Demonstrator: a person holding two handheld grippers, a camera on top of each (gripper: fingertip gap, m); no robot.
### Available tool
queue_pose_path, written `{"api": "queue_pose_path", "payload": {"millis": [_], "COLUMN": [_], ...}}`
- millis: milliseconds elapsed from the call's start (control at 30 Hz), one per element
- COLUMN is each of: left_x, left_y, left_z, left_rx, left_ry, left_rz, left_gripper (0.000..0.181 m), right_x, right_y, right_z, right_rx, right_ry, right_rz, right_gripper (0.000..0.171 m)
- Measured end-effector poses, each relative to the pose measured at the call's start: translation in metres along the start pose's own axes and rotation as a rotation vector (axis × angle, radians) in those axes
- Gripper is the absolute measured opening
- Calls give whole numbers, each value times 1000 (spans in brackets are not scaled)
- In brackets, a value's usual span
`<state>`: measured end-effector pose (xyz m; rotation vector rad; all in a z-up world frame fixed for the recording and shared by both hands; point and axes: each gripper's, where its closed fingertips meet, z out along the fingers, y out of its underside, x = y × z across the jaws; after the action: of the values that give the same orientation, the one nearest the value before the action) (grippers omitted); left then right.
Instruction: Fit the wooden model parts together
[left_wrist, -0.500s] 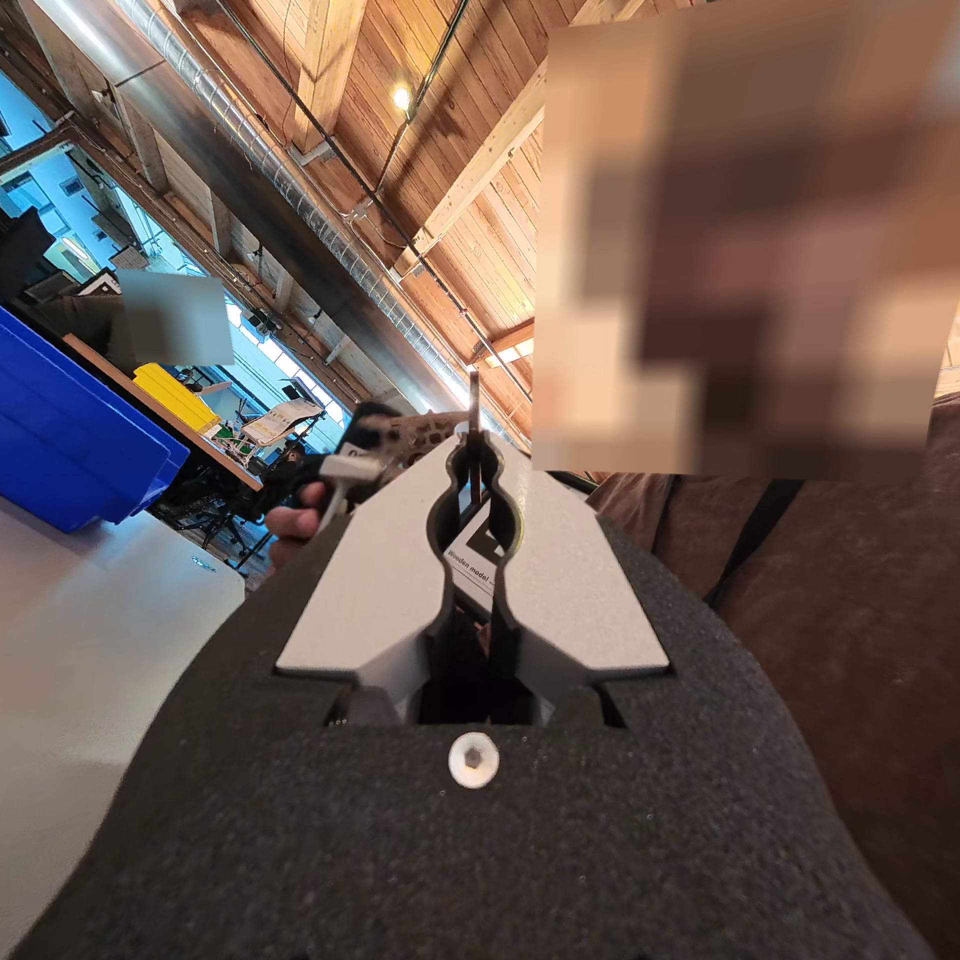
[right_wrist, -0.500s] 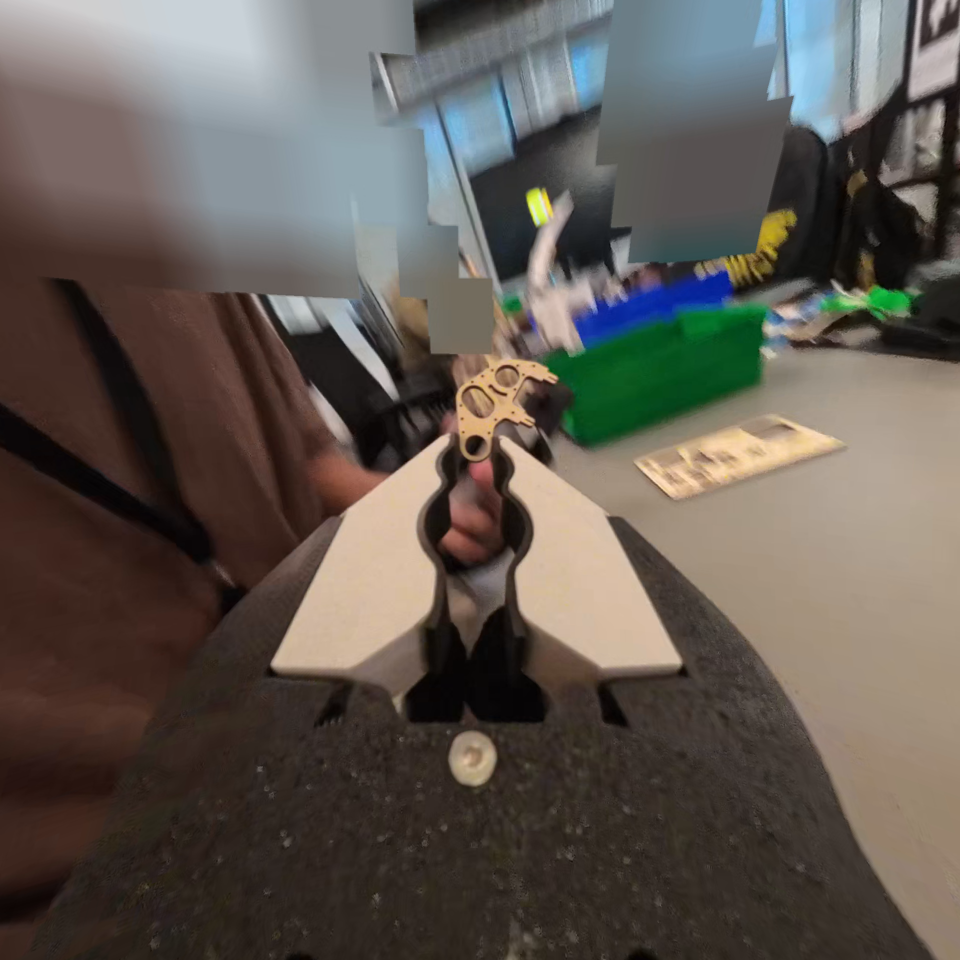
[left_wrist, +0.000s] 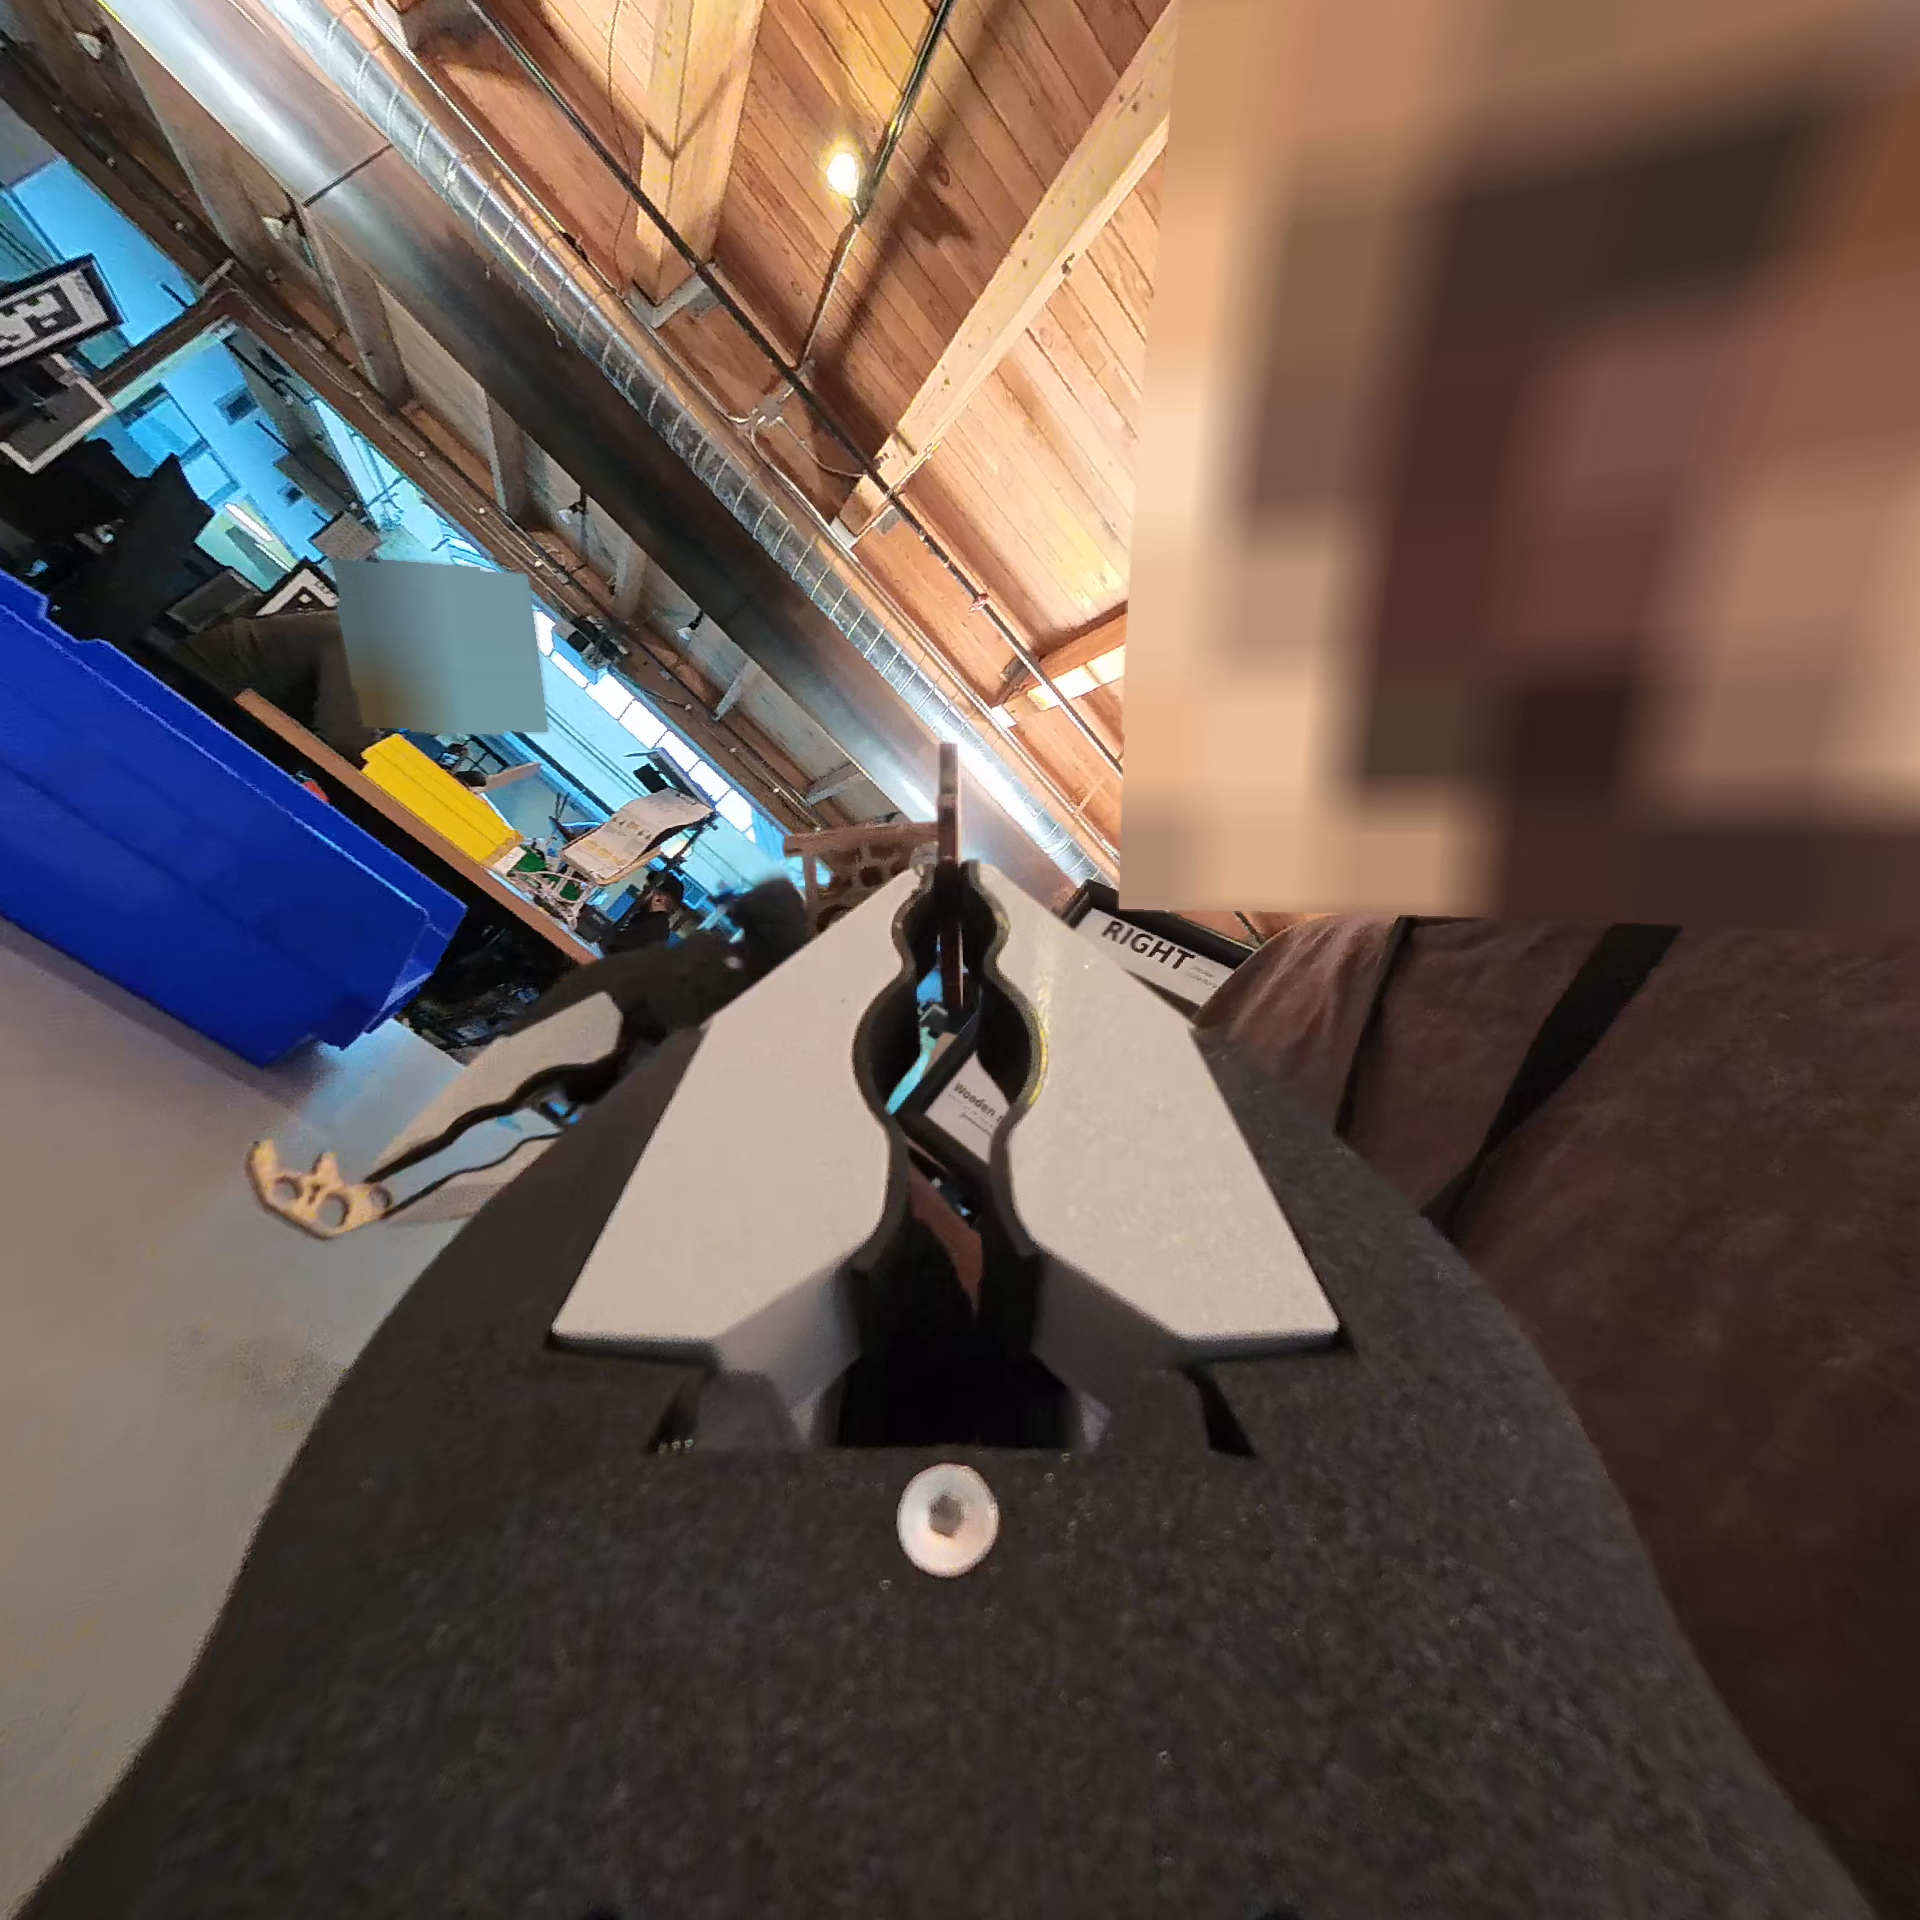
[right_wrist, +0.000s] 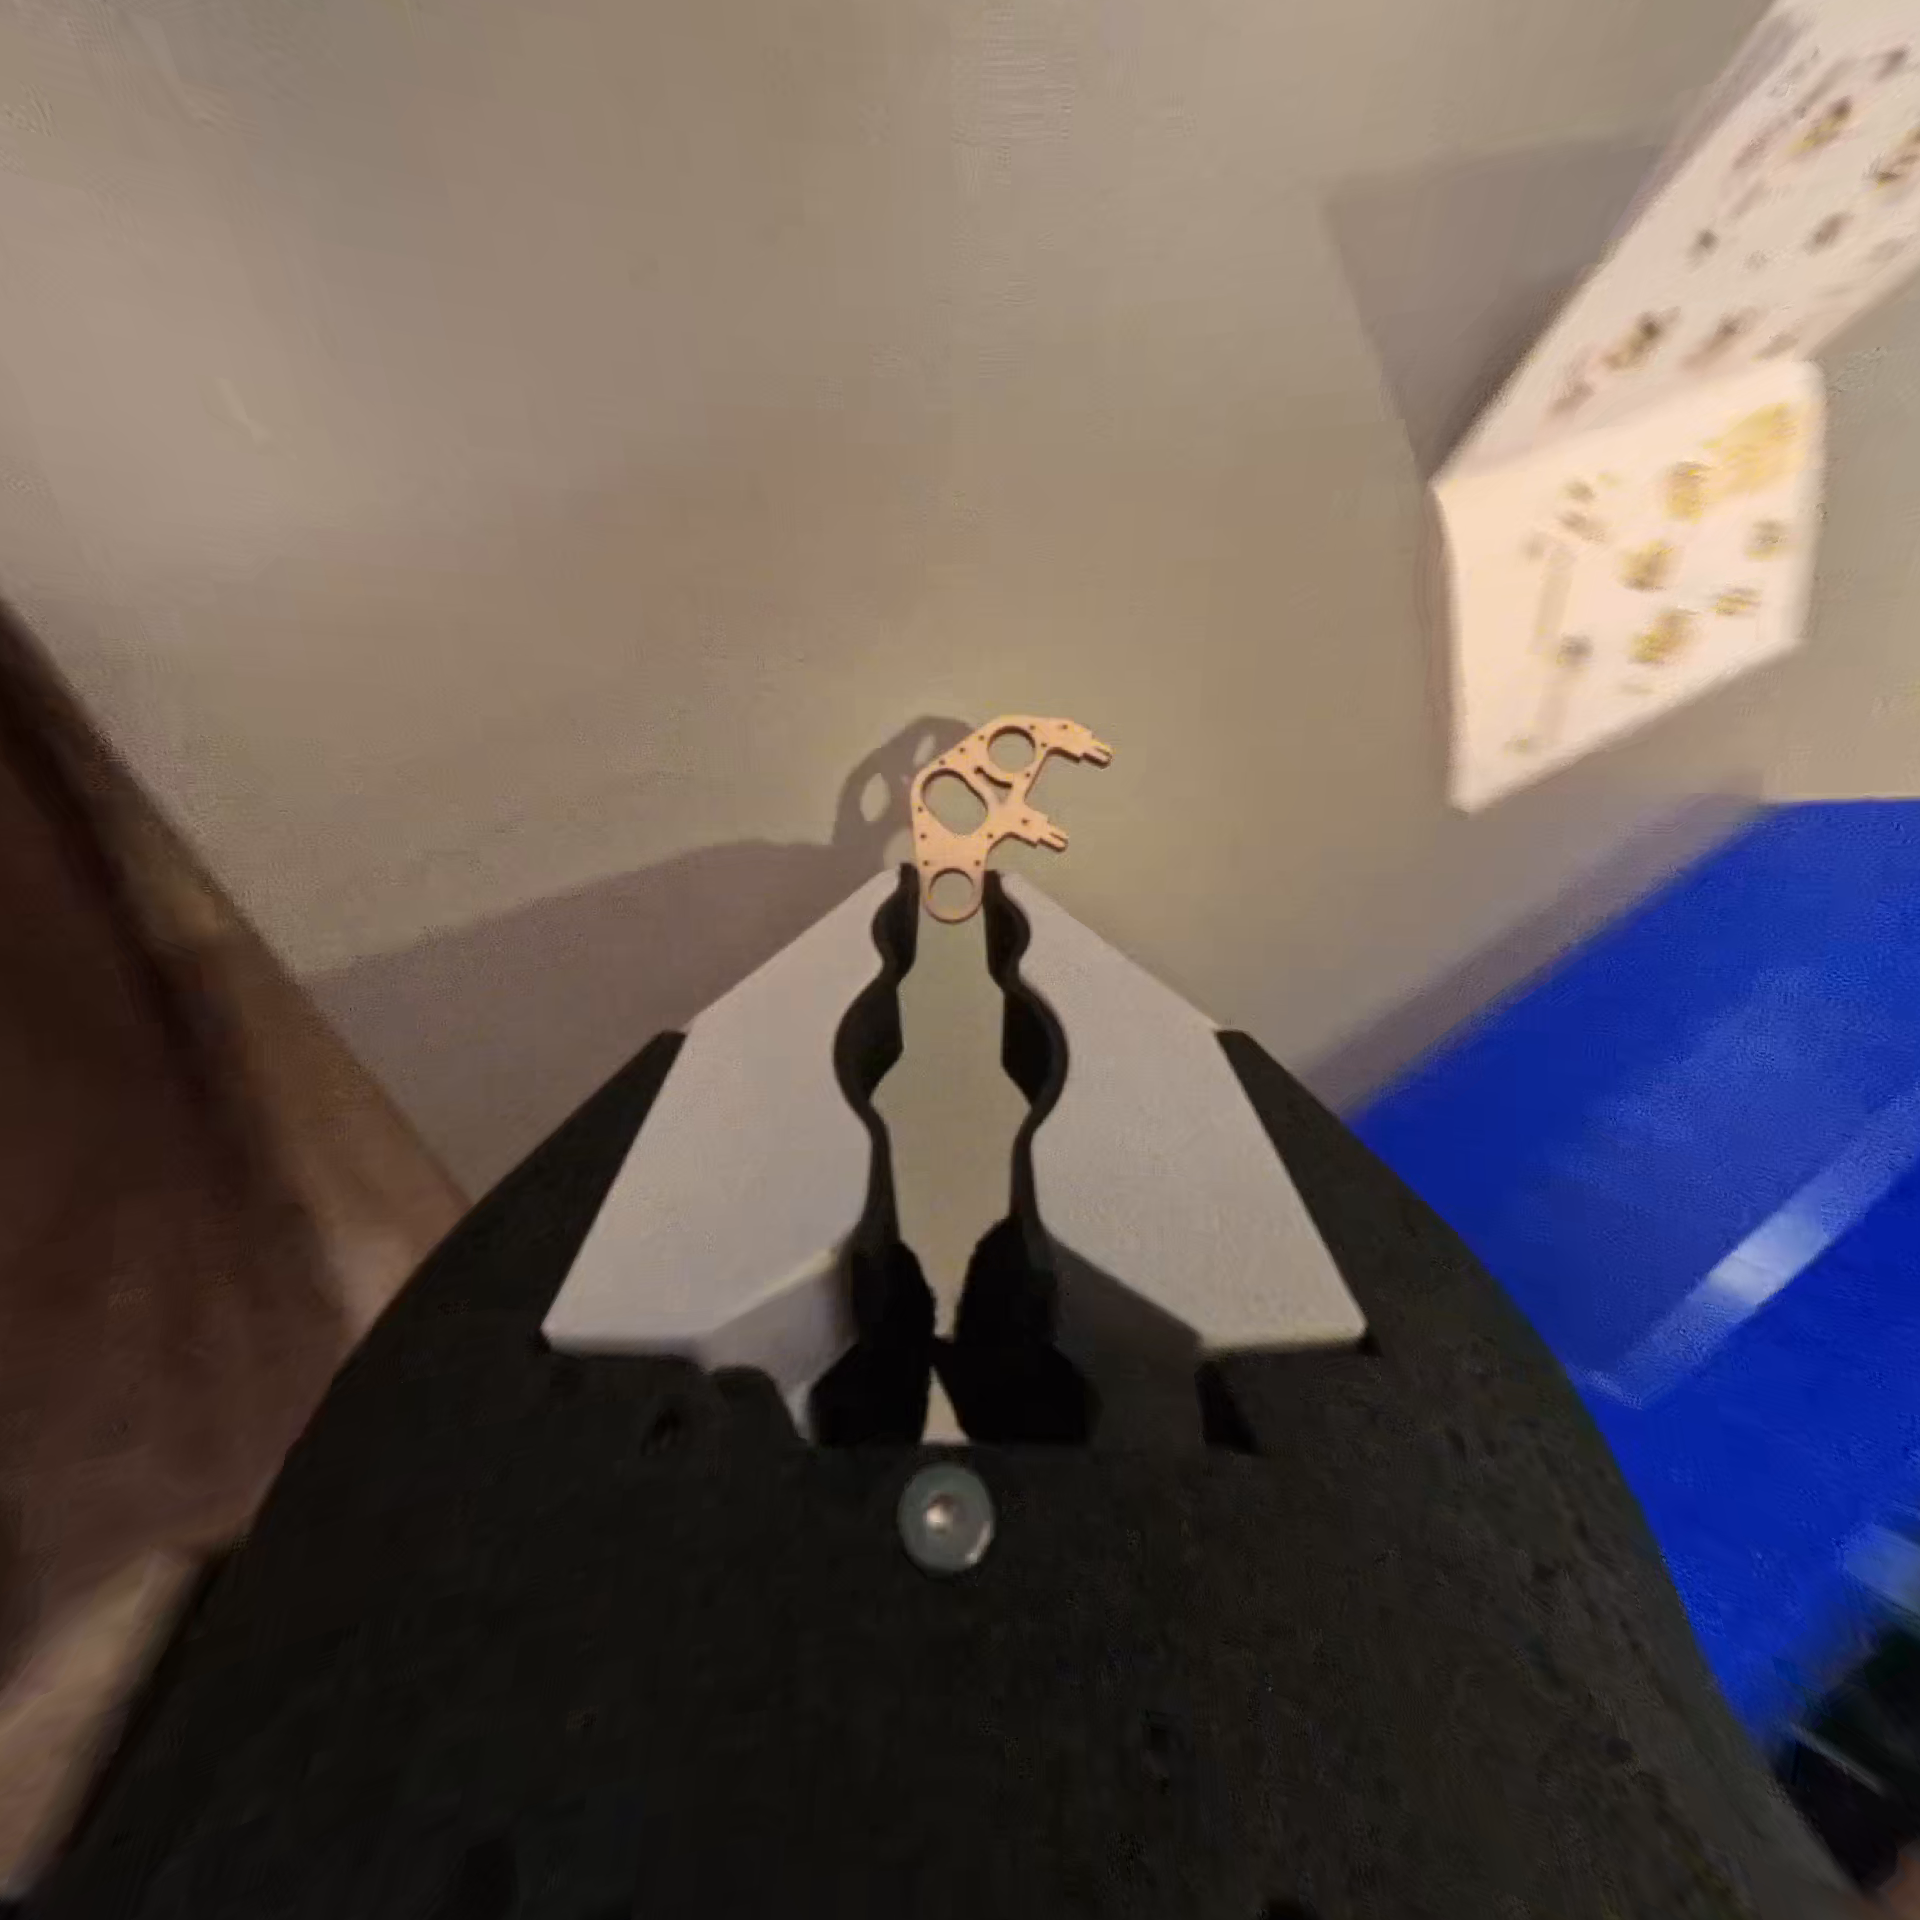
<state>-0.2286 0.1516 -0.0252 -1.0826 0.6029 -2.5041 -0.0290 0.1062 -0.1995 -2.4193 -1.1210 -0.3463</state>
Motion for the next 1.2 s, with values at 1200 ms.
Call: {"api": "queue_pose_path", "payload": {"millis": [1200], "left_x": [13], "left_y": [-4], "left_z": [3], "left_rx": [-43], "left_ry": [24], "left_rz": [20], "left_gripper": [1], "right_x": [-18], "right_y": [-16], "right_z": [18], "right_rx": [355], "right_ry": [-28], "right_rz": [914], "right_gripper": [20]}}
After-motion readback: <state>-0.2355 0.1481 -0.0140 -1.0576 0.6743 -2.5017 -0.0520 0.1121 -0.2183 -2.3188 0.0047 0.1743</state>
